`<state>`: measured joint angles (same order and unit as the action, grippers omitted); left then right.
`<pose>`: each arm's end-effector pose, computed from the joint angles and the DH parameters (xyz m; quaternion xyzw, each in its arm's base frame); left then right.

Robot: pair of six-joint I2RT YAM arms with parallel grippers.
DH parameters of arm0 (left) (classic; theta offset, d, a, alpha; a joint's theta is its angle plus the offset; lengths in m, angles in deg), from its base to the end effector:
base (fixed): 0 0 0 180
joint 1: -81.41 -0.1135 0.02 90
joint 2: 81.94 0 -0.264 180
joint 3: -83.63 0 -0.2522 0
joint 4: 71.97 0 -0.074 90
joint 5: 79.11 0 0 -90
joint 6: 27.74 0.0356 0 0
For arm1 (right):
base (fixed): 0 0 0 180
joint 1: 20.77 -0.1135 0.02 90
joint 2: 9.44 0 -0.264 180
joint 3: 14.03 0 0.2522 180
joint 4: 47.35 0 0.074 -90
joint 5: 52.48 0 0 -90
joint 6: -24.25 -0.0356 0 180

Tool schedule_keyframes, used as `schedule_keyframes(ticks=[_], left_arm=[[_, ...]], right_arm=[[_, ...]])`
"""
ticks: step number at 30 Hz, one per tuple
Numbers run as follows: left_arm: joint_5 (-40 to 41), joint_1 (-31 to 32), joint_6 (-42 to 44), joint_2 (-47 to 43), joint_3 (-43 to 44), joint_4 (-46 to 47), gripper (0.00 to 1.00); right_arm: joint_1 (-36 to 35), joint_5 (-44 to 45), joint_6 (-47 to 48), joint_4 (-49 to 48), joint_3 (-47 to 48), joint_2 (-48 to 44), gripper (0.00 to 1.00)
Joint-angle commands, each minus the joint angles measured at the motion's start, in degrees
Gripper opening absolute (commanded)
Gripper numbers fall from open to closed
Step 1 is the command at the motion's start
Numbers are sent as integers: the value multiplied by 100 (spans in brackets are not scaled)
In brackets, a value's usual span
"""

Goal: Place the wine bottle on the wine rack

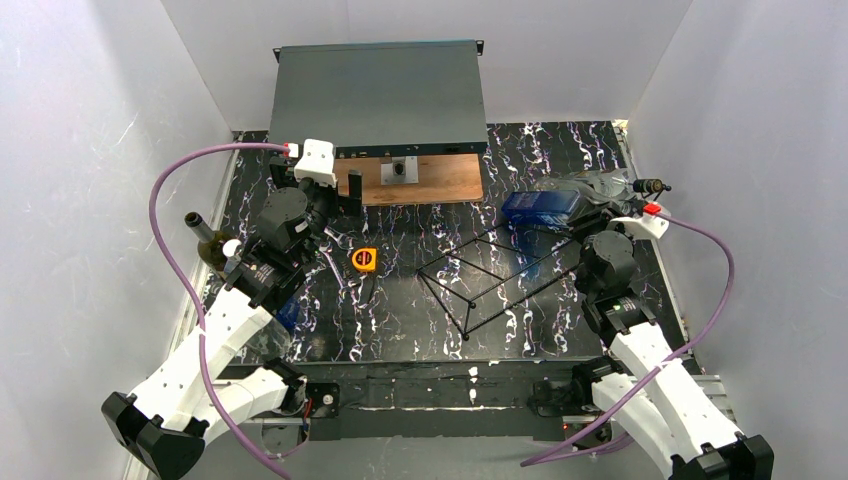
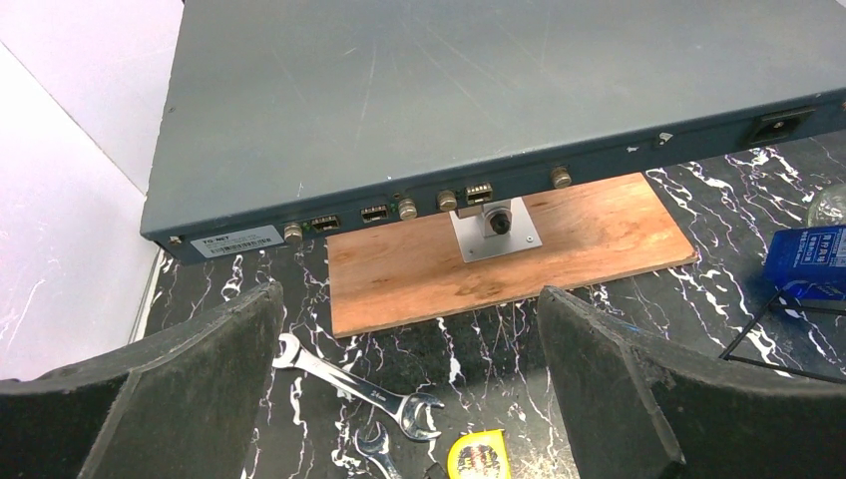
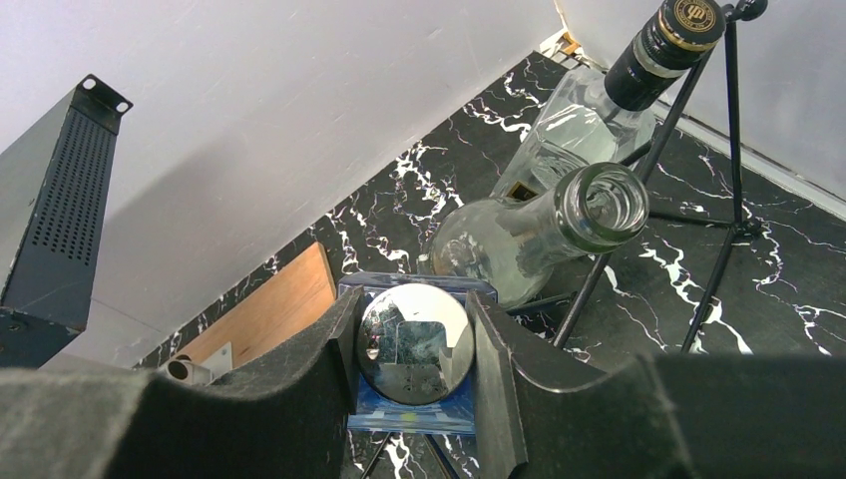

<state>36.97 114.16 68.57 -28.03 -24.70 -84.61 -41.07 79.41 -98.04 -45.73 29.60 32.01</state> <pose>0.1853 -0.1006 0.4132 0.0628 0.6753 -0.0162 0.7347 0.1720 0.0383 0.2988 0.3212 0.6270 0.0685 0.7064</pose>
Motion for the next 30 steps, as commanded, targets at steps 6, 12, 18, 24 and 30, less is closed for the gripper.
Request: schedule_keyframes(ticks=[6, 12, 18, 24, 30], left_arm=[[2, 62, -78, -10, 225, 9, 98], [17, 130, -60, 4, 227, 10, 98], [85, 178, -6, 6, 218, 28, 98], [129, 242, 44, -24, 229, 29, 98], [202, 429, 101, -48, 301, -17, 99]], right_arm=[[-18, -98, 546, 1912, -428, 67, 39], [-17, -85, 566, 1992, -445, -23, 47], [-18, -90, 623, 2105, -373, -54, 57], [-18, -154, 846, 2392, 59, -119, 74], [-18, -313, 1313, 2912, 1167, 122, 90]])
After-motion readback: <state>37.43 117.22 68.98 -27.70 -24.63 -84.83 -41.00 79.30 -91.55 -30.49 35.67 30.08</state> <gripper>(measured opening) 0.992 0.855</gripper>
